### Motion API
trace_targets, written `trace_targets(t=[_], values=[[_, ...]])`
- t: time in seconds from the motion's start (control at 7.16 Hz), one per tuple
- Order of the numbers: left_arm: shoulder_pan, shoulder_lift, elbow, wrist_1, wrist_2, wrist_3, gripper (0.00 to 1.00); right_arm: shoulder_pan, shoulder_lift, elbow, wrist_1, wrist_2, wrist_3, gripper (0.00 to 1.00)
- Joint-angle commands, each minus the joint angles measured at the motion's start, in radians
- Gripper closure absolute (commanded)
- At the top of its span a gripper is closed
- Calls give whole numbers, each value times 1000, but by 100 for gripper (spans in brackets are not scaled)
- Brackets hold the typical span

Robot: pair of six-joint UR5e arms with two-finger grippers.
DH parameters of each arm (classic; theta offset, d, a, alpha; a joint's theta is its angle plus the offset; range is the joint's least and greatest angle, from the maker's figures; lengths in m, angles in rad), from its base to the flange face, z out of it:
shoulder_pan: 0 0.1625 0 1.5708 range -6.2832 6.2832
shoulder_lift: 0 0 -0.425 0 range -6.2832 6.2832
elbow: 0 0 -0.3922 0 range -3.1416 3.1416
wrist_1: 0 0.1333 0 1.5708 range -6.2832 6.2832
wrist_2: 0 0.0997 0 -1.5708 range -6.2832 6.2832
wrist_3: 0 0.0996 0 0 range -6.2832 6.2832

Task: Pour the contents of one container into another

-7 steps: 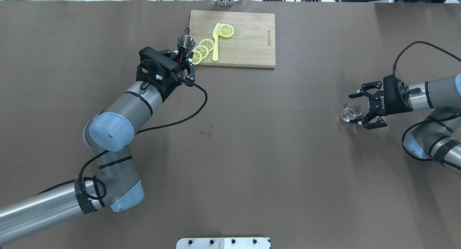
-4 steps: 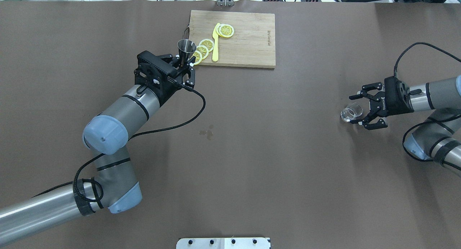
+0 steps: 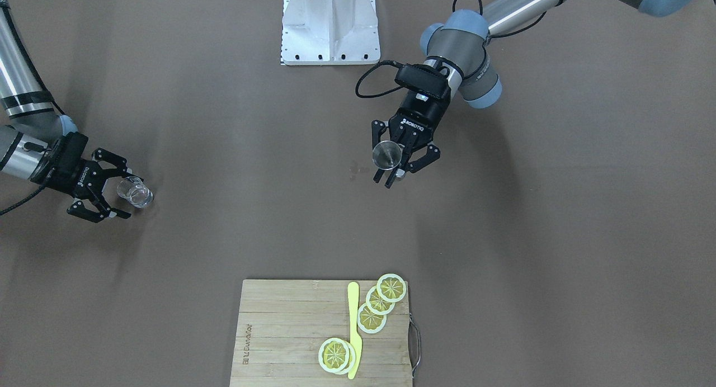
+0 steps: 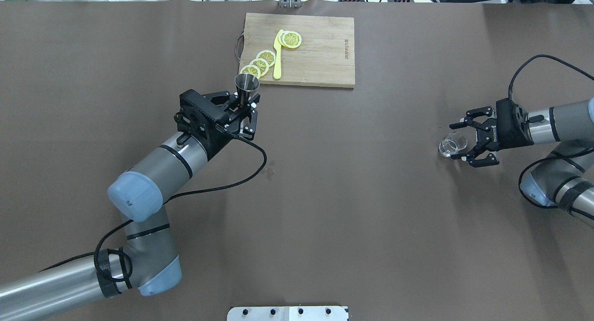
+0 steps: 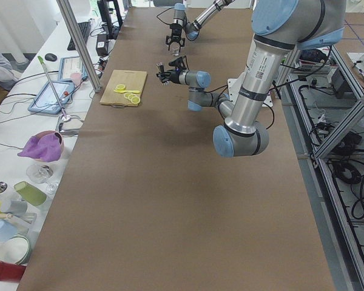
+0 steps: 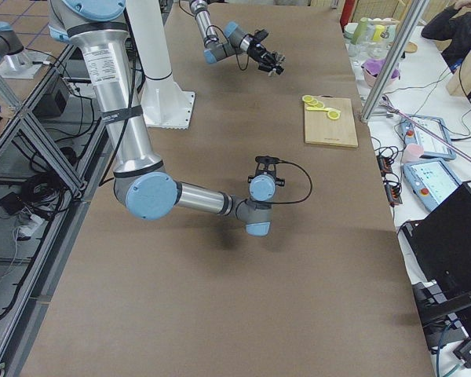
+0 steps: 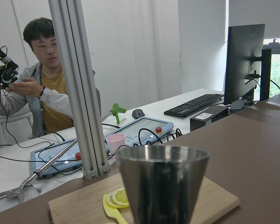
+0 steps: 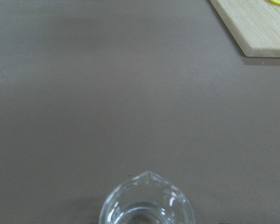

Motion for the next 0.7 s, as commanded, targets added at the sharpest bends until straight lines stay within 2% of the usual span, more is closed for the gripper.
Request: trace_targets(t=[0.0, 0.14, 0.28, 0.56], values=[[58, -48, 2, -14, -11, 0, 100, -3, 0, -1, 6, 0, 6, 14], [73, -62, -4, -8, -13, 0, 100, -9, 0, -1, 6, 0, 6, 15], [73, -64, -1, -6, -68, 3, 100, -10, 0, -2, 6, 0, 6, 16], [72, -85, -5, -5, -112, 213, 100, -15, 0, -5, 6, 0, 22, 19]])
